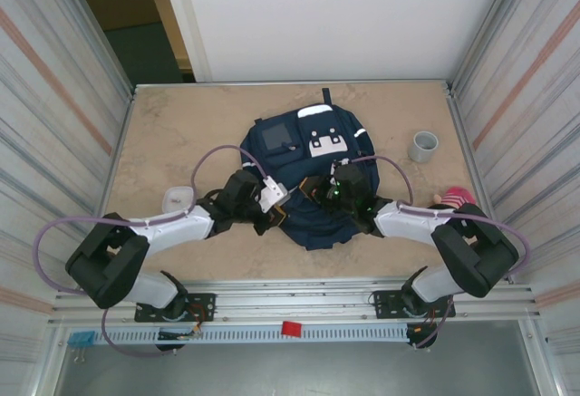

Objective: Pack the student bag

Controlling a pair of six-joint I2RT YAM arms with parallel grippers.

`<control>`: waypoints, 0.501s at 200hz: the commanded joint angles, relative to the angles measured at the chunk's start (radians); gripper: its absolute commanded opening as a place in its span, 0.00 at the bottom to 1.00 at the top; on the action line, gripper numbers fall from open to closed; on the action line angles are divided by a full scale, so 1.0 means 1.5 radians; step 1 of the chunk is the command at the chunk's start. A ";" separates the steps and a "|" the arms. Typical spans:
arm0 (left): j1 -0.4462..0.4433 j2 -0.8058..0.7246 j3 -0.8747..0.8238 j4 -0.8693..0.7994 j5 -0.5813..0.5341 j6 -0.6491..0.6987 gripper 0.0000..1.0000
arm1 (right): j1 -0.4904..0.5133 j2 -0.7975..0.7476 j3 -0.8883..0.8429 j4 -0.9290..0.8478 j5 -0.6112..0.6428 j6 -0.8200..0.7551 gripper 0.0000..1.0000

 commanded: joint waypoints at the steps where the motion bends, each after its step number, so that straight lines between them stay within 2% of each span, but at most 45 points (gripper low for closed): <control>1: -0.061 -0.002 0.034 0.040 0.131 -0.008 0.00 | 0.002 -0.002 0.033 0.067 0.002 -0.011 0.00; 24: -0.061 0.003 0.028 0.040 0.066 -0.021 0.00 | -0.012 -0.042 0.020 0.026 -0.011 -0.023 0.04; 36: -0.056 0.007 0.028 0.029 0.035 -0.023 0.00 | -0.018 -0.066 0.022 -0.022 -0.028 -0.040 0.13; 52: -0.043 0.010 0.025 0.024 0.031 -0.029 0.00 | -0.016 -0.104 0.016 -0.076 -0.028 -0.061 0.28; 66: -0.035 0.008 0.022 0.021 0.032 -0.027 0.00 | -0.012 -0.139 -0.004 -0.109 -0.014 -0.067 0.35; 85: -0.036 0.009 0.021 0.018 0.031 -0.024 0.00 | -0.018 -0.180 -0.036 -0.136 0.010 -0.060 0.35; 100: -0.036 0.014 0.021 0.018 0.043 -0.021 0.00 | -0.027 -0.200 -0.059 -0.133 0.017 -0.051 0.28</control>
